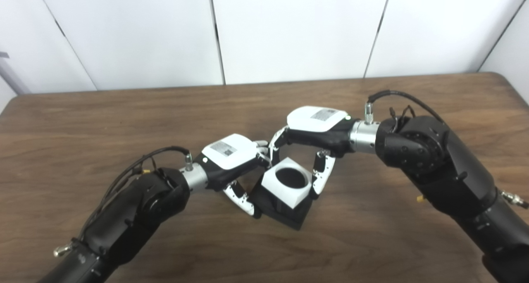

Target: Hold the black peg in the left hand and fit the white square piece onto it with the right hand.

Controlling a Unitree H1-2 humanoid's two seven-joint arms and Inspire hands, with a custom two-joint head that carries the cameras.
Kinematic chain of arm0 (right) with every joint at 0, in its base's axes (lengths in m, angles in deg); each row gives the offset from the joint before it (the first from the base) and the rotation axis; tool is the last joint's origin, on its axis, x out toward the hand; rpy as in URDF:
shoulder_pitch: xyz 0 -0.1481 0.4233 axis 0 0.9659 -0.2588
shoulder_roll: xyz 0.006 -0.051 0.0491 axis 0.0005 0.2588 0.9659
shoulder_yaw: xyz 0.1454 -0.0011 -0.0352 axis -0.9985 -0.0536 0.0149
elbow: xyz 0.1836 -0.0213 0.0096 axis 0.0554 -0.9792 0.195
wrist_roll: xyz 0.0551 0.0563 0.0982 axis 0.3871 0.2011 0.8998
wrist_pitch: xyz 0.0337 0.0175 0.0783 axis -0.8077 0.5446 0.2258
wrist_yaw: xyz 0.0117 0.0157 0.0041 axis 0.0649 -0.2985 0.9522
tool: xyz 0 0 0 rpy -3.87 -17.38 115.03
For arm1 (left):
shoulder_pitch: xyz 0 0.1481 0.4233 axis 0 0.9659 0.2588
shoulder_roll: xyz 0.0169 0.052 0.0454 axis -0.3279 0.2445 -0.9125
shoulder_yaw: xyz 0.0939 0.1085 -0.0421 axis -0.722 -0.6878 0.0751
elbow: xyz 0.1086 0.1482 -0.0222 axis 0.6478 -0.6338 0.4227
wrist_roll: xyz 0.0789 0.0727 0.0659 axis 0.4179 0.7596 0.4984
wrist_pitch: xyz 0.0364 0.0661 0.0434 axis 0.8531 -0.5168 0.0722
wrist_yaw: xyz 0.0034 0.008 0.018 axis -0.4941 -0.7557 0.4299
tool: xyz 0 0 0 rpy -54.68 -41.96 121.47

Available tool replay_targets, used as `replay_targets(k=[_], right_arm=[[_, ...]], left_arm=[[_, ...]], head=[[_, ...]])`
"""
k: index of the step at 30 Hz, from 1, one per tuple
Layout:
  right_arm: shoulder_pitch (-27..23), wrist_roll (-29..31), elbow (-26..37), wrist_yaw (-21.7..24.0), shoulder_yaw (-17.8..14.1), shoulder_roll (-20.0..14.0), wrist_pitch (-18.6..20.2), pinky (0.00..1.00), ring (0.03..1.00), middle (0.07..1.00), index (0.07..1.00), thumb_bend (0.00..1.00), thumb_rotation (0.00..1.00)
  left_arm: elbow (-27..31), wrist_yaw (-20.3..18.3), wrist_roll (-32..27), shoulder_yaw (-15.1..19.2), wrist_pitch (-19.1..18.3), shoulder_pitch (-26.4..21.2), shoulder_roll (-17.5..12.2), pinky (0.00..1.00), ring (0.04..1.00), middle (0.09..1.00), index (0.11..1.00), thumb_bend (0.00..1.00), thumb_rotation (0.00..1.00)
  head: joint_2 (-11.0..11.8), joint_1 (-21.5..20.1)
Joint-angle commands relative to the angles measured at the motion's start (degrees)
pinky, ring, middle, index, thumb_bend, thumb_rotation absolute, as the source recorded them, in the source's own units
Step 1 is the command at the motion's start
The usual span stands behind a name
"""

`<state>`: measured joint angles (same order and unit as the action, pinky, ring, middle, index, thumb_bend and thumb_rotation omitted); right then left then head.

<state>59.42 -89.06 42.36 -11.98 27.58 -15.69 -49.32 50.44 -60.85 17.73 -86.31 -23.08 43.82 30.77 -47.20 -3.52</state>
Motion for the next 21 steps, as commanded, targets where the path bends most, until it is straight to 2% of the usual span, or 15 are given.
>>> replay_targets(k=[1, 17, 21], right_arm=[[-1.5, 0.0, -0.3, -1.7, -0.3, 0.3, -1.9, 0.72, 0.789, 0.757, 0.478, 0.52, 0.13], [-1.0, -1.0, -1.3, -2.2, -0.1, 0.8, -2.3, 0.71, 0.786, 0.753, 0.479, 0.52, 0.13], [-0.3, -1.3, -1.7, -3.5, 0.1, 1.0, -3.8, 0.69, 0.77, 0.741, 0.479, 0.52, 0.13]], left_arm=[[-1.2, -4.4, 3.2, -2.8, 0.1, 2.2, 0.1, 0.84, 0.949, 0.893, 0.492, 0.52, 0.07], [-1.6, -4.2, 3.3, -2.7, 0.5, 2.0, 0.2, 0.83, 0.945, 0.896, 0.492, 0.52, 0.07], [-1.6, -4.0, 3.1, -2.6, 0.6, 2.1, 0.1, 0.83, 0.945, 0.894, 0.492, 0.52, 0.07]], head=[[-0.1, -0.1], [-0.3, -0.1], [-0.4, -0.1]])
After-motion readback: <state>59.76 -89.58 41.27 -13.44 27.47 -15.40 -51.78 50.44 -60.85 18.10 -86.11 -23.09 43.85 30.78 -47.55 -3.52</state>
